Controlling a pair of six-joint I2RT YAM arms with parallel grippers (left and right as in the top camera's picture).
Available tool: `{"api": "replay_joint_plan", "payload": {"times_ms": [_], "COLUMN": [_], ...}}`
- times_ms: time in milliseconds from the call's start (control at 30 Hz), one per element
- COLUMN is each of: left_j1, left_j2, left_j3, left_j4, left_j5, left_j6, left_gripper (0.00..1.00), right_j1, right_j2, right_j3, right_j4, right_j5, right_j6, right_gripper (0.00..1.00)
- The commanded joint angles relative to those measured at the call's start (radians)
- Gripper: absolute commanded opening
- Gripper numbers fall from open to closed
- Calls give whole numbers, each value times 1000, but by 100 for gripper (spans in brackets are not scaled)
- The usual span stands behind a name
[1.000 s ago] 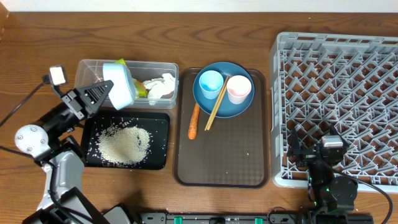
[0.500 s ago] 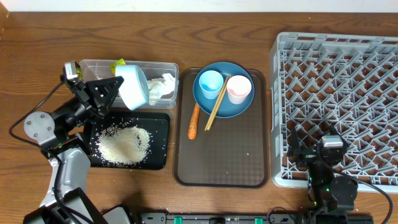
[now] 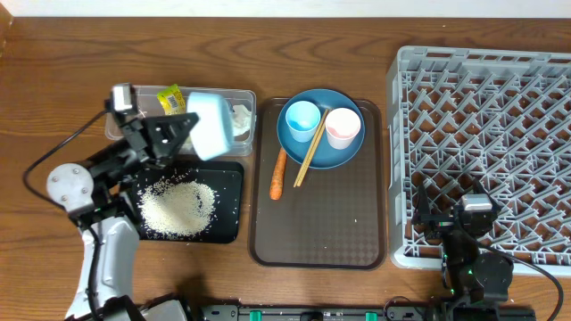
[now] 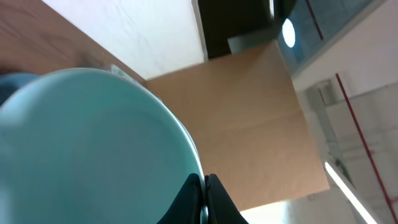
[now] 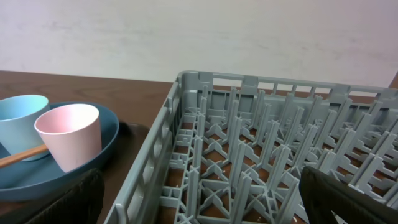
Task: Sort waste into correct bins and load items into the dishwasher rack
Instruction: 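Lift the empty bowl with left gripper up and toward the brown tray, then lower the bowl onto the brown tray with left gripper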
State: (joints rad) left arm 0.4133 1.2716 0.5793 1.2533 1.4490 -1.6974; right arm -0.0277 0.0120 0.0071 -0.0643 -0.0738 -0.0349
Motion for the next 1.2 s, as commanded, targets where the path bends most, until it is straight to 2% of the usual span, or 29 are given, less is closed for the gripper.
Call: {"api": "replay_joint_plan", "payload": {"times_ms": [0, 67, 133, 200, 267, 367, 567, 800, 1067, 1167], "left_j1": [95, 183, 282, 336, 350, 329, 209, -31, -307, -375], "left_j2": [3, 21, 52, 77, 91, 84, 44, 13, 13, 13], "left_j3": [27, 27, 26, 21, 21, 21, 21, 21, 21, 21], "left_j4": [-31, -108, -263, -402, -424, -378, -211, -196, -235, -343], "left_j5": [48, 53, 50, 51, 68, 80, 33, -61, -240, -292], "left_j6": [27, 117, 223, 259, 295, 274, 172, 186, 285, 377], "left_gripper": [6, 6, 6, 6, 6, 6, 6, 6, 6, 6], "right_j1": [-6, -6, -6, -6, -6, -6, -6, -6, -6, -6], "right_j2": [-5, -5, -5, -5, -5, -5, -5, -5, -5, -5], "right_j3": [-2, -2, -2, -2, -2, -2, -2, -2, -2, -2], "right_j4": [-4, -4, -4, -4, -4, -4, -4, -4, -4, -4], "right_j5": [3, 3, 3, 3, 3, 3, 3, 3, 3, 3], "right_j6": [12, 12, 12, 12, 12, 12, 12, 12, 12, 12], "right_gripper": [99, 99, 99, 99, 99, 99, 99, 99, 99, 99]}}
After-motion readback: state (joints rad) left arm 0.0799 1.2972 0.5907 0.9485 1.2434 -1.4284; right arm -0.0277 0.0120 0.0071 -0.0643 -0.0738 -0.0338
